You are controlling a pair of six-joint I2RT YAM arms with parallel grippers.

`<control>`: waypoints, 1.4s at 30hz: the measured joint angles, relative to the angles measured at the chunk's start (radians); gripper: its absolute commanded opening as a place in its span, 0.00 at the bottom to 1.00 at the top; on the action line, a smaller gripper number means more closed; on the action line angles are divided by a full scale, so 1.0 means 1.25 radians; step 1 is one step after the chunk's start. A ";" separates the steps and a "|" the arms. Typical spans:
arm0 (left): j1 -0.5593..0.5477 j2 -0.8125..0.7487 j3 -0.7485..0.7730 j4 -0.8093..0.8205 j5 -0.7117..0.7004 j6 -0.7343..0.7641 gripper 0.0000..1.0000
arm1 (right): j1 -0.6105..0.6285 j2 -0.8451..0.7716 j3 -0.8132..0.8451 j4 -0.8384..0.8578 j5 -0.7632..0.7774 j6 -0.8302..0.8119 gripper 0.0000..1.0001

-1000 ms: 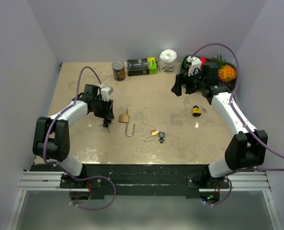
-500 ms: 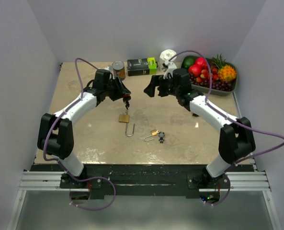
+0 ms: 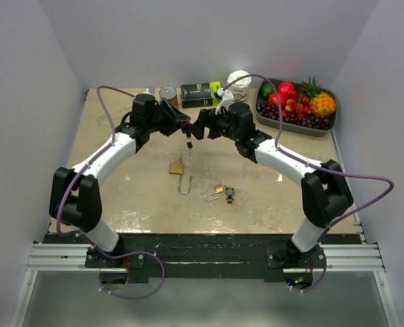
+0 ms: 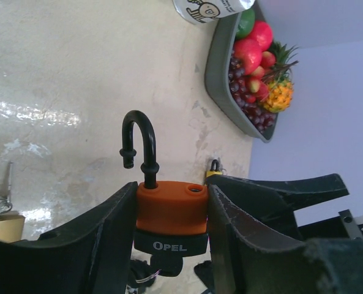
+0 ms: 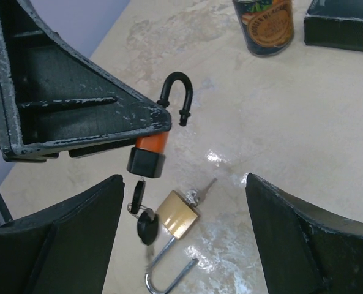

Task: Lock with the key
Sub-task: Lock the lock.

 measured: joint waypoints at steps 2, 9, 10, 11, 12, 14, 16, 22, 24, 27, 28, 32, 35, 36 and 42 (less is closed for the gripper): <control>0.000 -0.005 -0.001 0.009 0.002 -0.016 0.00 | 0.012 0.000 0.000 0.014 0.007 0.000 0.81; 0.000 -0.007 -0.011 0.028 0.015 -0.062 0.00 | 0.041 0.025 0.005 0.061 0.045 -0.001 0.71; 0.000 -0.007 -0.013 0.036 0.020 -0.068 0.00 | 0.044 0.028 0.005 0.061 0.050 -0.002 0.66; 0.000 -0.007 -0.015 0.041 0.025 -0.074 0.00 | 0.045 0.030 0.005 0.062 0.055 -0.002 0.63; 0.000 -0.007 -0.018 0.045 0.028 -0.080 0.00 | 0.046 0.033 0.006 0.063 0.062 -0.002 0.61; 0.000 -0.007 -0.026 0.060 0.037 -0.092 0.00 | 0.051 0.040 0.010 0.065 0.070 -0.002 0.53; 0.000 -0.007 -0.034 0.073 0.043 -0.105 0.00 | 0.057 0.042 0.012 0.067 0.078 -0.002 0.45; 0.001 -0.008 -0.045 0.098 0.058 -0.129 0.00 | 0.079 0.044 0.027 0.070 0.136 0.001 0.00; 0.005 -0.009 -0.048 0.109 0.055 -0.138 0.07 | 0.080 0.049 0.034 0.072 0.142 0.002 0.00; 0.008 -0.015 -0.060 0.125 0.055 -0.146 0.24 | 0.082 0.052 0.042 0.067 0.148 0.004 0.00; 0.009 -0.017 -0.063 0.126 0.054 -0.146 0.30 | 0.083 0.052 0.042 0.066 0.148 0.003 0.00; 0.017 -0.033 -0.082 0.128 0.054 -0.145 0.67 | 0.087 0.050 0.042 0.060 0.139 0.004 0.00; 0.029 -0.054 -0.094 0.125 0.062 -0.133 0.98 | 0.080 0.040 0.040 0.035 0.135 0.003 0.00; 0.039 -0.066 -0.097 0.122 0.065 -0.134 0.99 | 0.074 0.034 0.037 0.029 0.134 0.003 0.00; 0.126 -0.124 -0.111 0.118 0.089 -0.074 0.99 | 0.017 -0.015 0.009 -0.005 0.085 0.005 0.00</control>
